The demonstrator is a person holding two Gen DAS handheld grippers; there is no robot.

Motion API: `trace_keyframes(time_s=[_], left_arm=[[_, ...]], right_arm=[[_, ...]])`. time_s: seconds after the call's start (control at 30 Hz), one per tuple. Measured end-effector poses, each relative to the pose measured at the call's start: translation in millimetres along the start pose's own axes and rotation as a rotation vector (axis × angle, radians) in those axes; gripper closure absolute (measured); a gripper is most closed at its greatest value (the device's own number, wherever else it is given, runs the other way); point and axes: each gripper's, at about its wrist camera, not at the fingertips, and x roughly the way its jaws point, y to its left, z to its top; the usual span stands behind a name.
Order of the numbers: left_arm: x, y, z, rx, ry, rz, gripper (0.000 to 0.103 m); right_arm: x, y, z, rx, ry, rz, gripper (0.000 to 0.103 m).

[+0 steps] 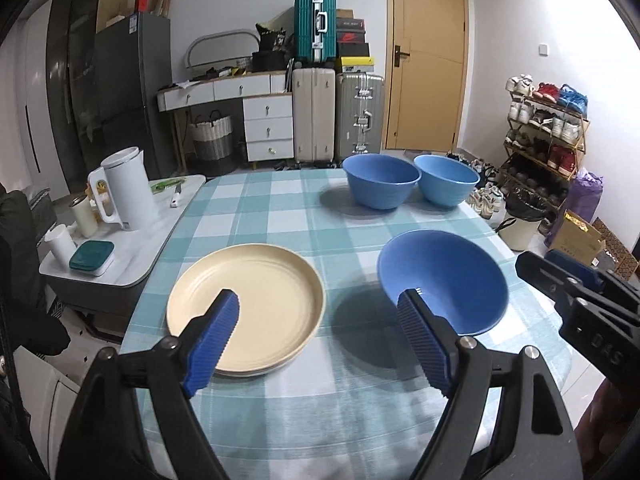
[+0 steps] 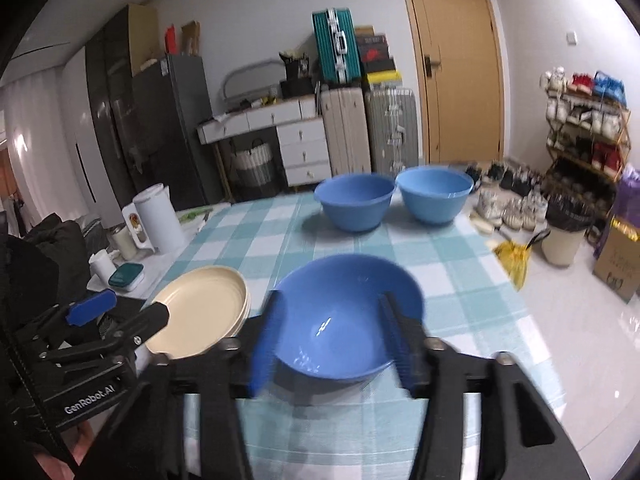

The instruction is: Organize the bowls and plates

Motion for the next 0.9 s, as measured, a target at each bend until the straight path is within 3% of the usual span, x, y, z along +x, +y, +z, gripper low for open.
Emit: trace_keyframes(time_s=[0.07, 0.1, 0.3, 0.57, 0.9], left_arm=[[-5.0, -5.5, -1.3, -0.003, -0.016, -0.011, 0.004], [-7.3, -8.2, -1.9, -0.002, -0.027, -0.014, 0.002], [-19.9, -12.8, -4.1, -0.013, -0.082, -0.005, 0.000], [-20.0, -12.9, -15.3, -0.034, -0.074, -0.021, 0.000], [-20.4, -14.2, -25.9, -0.043, -0.054, -0.026, 0.000]], right_arm=[[-11.0, 0.4, -0.6, -0.027, -0.036, 0.002, 0.029], [-17.6, 1.2, -1.0, -0.042, -0.057, -0.003, 0.021], [-38.7, 3.9, -7.3, -0.079, -0.112, 0.005, 0.005], [-40.3, 5.2, -21.5, -0.080, -0.109, -0.025, 0.001], [-40.5, 3.3, -29.2, -0.040, -0.096, 0.005, 0.001]])
